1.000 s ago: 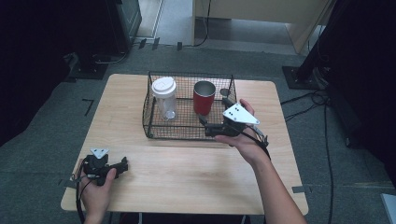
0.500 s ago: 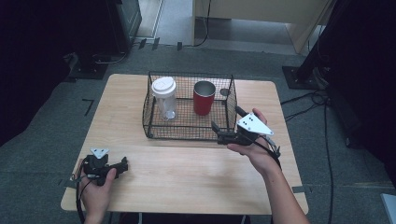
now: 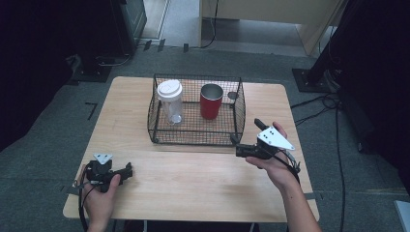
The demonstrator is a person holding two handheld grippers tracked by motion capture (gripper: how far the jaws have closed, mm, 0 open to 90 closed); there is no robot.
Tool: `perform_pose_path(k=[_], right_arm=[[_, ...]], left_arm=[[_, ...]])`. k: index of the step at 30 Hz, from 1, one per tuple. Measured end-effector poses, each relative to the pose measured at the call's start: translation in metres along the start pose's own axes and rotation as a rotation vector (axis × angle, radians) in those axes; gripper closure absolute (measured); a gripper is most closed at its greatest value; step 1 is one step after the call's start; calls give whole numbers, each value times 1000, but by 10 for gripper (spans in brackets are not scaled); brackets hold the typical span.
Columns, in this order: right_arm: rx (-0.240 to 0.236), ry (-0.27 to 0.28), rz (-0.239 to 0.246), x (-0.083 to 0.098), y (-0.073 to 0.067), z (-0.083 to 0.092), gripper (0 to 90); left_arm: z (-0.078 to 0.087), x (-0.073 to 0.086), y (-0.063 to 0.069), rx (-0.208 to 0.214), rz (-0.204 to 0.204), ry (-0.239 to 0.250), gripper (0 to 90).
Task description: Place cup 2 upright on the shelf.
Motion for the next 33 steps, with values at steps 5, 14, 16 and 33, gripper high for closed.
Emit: perform_pose_path(k=[5,14,16,33], right_arm=[[13,-3,-10,8,4,9,3],[43,-29,-25,27,13,24,3],[52,-36,-23,32,16,27,2],[135,-75,-72,68,40,56,2]], left_arm=[[0,0,0,0,0,1,0],[0,0,0,0,0,1,1],[0,0,0,0,0,1,0],[0,0,0,0,-2,0,1]])
Point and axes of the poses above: each handheld gripper's, and its own axes: z roughly backward along the jaws, x roughly out of its underside, y roughly to its right, the point moved 6 cm from there along -z, roughly forward along the jaws, and after that the axes turned 2 degrees about y, right-handed, at the moved point
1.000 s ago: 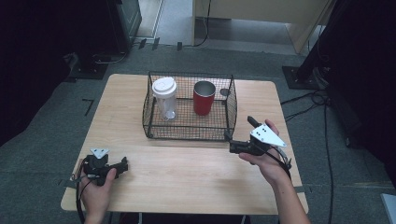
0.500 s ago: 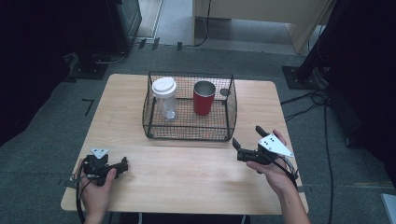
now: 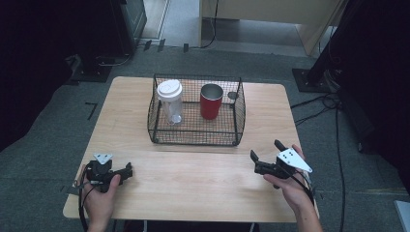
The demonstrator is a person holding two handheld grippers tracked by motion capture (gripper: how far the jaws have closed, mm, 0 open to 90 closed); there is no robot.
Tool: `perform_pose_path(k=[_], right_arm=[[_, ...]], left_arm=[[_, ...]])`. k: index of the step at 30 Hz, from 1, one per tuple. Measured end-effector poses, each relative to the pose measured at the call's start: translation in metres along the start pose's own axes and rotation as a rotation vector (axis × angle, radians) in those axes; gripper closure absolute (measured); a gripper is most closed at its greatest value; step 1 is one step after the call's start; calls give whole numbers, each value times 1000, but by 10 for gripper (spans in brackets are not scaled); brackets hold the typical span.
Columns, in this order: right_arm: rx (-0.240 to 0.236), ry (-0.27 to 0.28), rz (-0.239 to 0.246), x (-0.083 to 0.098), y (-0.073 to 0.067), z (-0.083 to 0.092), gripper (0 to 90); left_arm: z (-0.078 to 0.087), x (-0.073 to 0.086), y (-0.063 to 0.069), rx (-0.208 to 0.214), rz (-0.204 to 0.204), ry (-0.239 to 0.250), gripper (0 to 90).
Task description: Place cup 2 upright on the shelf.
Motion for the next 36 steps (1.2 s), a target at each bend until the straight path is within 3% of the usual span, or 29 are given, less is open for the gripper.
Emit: perform_pose_path(k=[16,23,30,34,36], right_arm=[[102,-62,-26,32,33,25,2],[192,-143,-34,48,51,36,2],[227,-185,-48,53,62,47,11],[270,-291,-51,60,70,50,64],[283,-311,-55,62,74,52,65]], left_arm=[[0,0,0,0,0,0,1],[0,0,0,0,1,1,1],[0,0,0,0,0,0,0],[0,0,0,0,-1,1,1],[0,0,0,0,-1,1,1]])
Point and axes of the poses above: each handheld gripper's, and its own axes: z roughly backward along the jaws, x roughly out of its underside, y roughly to its right, the point moved 6 cm from there along -z, roughly forward along the jaws, and after that the axes turned 2 degrees about y, right-handed, at the moved point
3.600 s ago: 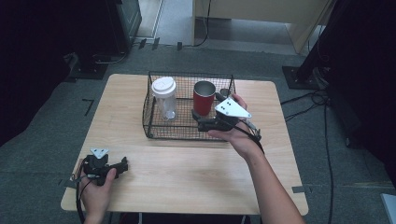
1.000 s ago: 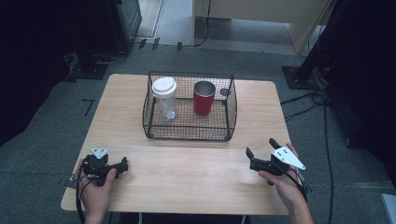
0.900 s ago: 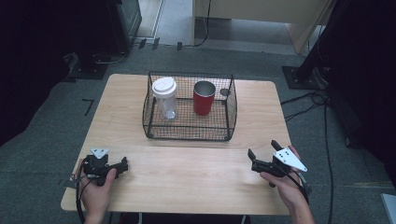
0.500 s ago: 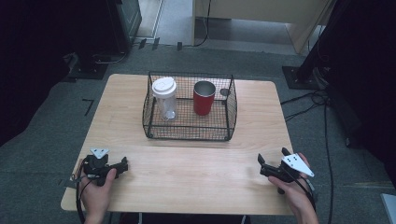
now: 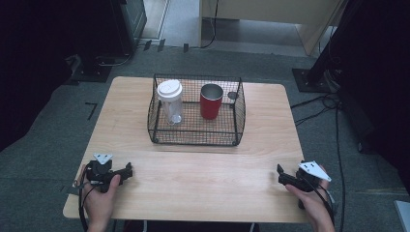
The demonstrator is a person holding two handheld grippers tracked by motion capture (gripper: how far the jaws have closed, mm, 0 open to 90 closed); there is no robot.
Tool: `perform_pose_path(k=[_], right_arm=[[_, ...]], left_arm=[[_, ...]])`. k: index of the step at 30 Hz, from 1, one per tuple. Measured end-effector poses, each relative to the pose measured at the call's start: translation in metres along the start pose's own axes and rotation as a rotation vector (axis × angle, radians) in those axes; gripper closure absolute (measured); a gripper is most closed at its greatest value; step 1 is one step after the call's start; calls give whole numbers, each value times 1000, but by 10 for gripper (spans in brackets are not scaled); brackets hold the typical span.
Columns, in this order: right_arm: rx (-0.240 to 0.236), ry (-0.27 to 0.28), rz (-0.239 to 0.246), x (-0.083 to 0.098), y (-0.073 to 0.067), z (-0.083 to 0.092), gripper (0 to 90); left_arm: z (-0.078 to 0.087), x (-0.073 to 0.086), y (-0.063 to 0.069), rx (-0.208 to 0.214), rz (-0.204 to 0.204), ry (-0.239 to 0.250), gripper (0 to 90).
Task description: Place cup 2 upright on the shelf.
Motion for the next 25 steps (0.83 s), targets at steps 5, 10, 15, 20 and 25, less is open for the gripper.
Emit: perform_pose_path(k=[5,10,15,20,25], right_arm=[[1,-63,2,6,3,1,84],[1,-159,60,12,-2,-2,101],[-16,-199,-32,14,-2,-5,91],[-13,-200,-36,13,-3,-6,81],[-17,-201,-34,13,-3,-7,80]], left_arm=[[0,0,0,0,0,0,0],[0,0,0,0,0,0,1],[0,0,0,0,0,0,0],[0,0,0,0,0,0,0],[1,0,-1,9,-11,-2,1]])
Point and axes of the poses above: each handheld gripper's, and its own axes: z roughly backward along the jaws, x roughly out of its underside, y roughly to its right, the point moved 6 cm from there along -z, roughly forward along the jaws, and after that the axes turned 2 degrees about y, right-handed, at the moved point
